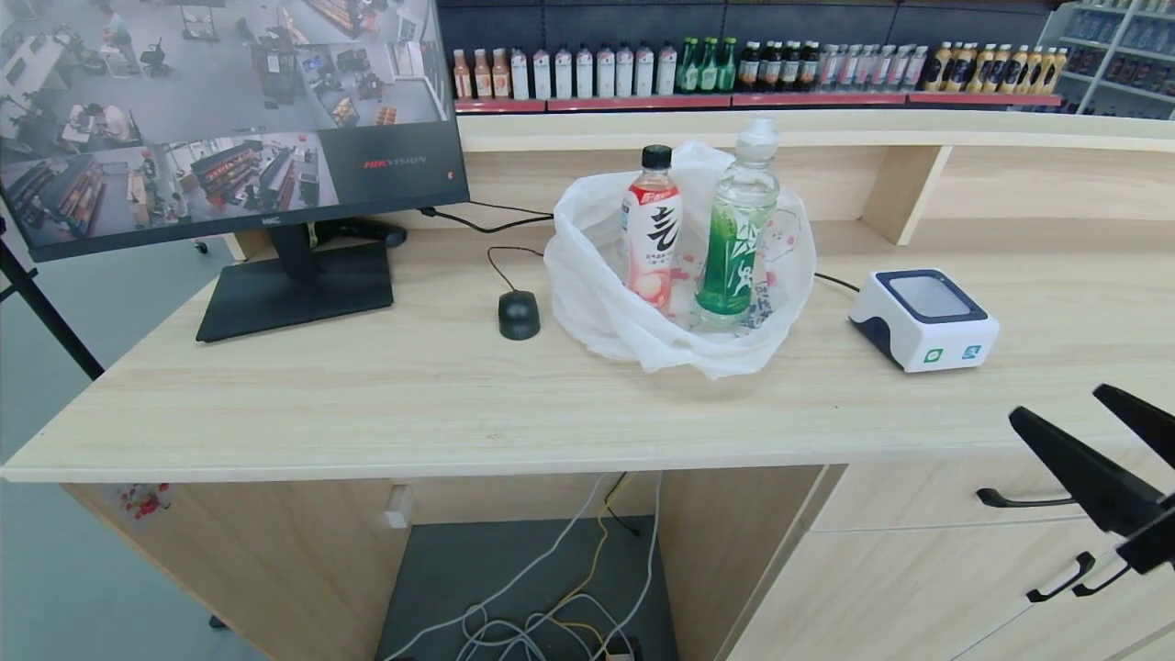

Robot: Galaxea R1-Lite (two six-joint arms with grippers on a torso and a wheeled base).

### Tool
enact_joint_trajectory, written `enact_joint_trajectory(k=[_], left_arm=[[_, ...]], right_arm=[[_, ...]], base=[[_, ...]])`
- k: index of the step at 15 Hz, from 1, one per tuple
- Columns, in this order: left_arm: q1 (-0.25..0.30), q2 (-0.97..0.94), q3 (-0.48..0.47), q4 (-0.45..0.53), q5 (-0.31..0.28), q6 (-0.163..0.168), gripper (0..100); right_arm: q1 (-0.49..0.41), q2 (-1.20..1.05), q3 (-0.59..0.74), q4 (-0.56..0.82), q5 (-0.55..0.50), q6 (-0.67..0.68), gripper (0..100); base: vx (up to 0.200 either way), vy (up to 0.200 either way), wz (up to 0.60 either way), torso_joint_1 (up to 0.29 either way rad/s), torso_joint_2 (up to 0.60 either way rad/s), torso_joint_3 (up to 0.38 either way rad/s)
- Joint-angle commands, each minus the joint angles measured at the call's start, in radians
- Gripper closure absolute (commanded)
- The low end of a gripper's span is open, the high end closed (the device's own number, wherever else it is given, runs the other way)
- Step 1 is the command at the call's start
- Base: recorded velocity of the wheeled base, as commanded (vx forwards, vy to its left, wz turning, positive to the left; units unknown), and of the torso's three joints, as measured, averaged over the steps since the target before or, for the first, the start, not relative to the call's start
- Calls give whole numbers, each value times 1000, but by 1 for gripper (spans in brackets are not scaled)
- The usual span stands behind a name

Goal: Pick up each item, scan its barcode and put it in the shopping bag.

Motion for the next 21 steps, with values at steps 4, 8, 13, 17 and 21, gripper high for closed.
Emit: enact_joint_trajectory(k=[4,8,13,17,21], left_arm=[[-1,0,0,0,0,4,0],[-1,0,0,0,0,0,0],[-1,0,0,0,0,0,0],[-1,0,0,0,0,-2,0],[0,0,0,0,0,-2,0]], right_arm=[[1,-797,19,921,-4,-109,0],[-8,-1024,17,1148,-28,-160,0],[-126,-973,19,1266,-46,-168,0],[-172,-1061,19,1266,-36,-168,0],[-171,-1069,20,1258,-65,-140,0]], base=[[0,0,0,0,0,0],[0,0,0,0,0,0],[0,0,0,0,0,0],[0,0,0,0,0,0],[0,0,0,0,0,0]])
